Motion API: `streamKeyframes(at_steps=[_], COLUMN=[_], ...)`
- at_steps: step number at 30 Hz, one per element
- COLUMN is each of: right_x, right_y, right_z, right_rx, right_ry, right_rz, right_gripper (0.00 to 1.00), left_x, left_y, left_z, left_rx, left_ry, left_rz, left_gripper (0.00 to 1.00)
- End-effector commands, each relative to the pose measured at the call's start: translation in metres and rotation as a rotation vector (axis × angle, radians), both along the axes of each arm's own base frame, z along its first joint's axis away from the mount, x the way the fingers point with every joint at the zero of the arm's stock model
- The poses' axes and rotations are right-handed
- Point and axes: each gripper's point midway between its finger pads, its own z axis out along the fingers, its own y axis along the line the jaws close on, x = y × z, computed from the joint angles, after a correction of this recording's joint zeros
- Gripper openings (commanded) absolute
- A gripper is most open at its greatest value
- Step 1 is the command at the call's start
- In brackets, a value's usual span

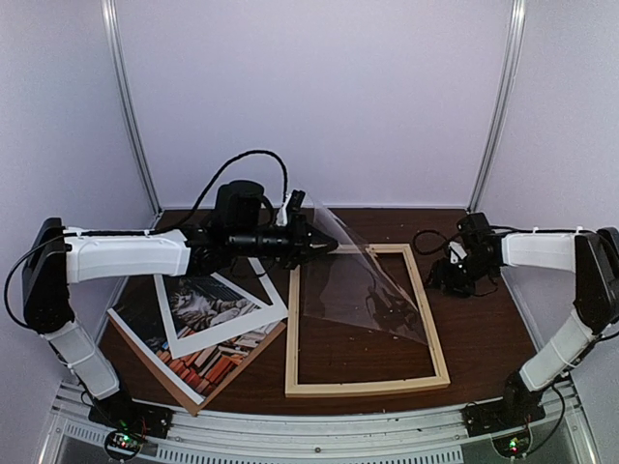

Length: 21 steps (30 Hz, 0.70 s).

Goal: Put the photo into the frame
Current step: Place the glass panel in the frame body.

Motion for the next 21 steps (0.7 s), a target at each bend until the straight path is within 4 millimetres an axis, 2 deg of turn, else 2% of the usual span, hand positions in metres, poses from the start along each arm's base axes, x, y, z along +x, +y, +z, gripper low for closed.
streamKeyframes(at_steps=[1, 8, 12, 15, 21], right_x=[0.01, 0.012, 0.013, 0.013, 0.014], right_y=[-0.032, -0.085, -0.096, -0.098, -0.102], right_z=[0.025, 0.042, 0.048, 0.048, 0.049], right_rx=[-0.05, -0.065, -0.06, -0.056, -0.057], right_ry=[-0.052, -0.084, -0.096, -0.097, -0.102], right_rz=[-0.055, -0.186, -0.213, -0.224, -0.239], right_gripper=[0.63, 0.64, 0.64, 0.65, 0.65], left_x=[-0.007, -0.031, -0.046, -0.044, -0.024], left_y=[-0.024, -0.052, -0.059, -0.058, -0.054], left_z=[0.045, 0.07, 0.068, 0.047, -0.033], left_rx=[-0.101, -0.141, -0.099, -0.066, 0.049], left_ry=[-0.114, -0.201, -0.261, -0.232, -0.067], left_rz=[-0.079, -0.2, -0.263, -0.249, -0.131], left_gripper=[0.0, 0.0, 0.0, 0.0, 0.0])
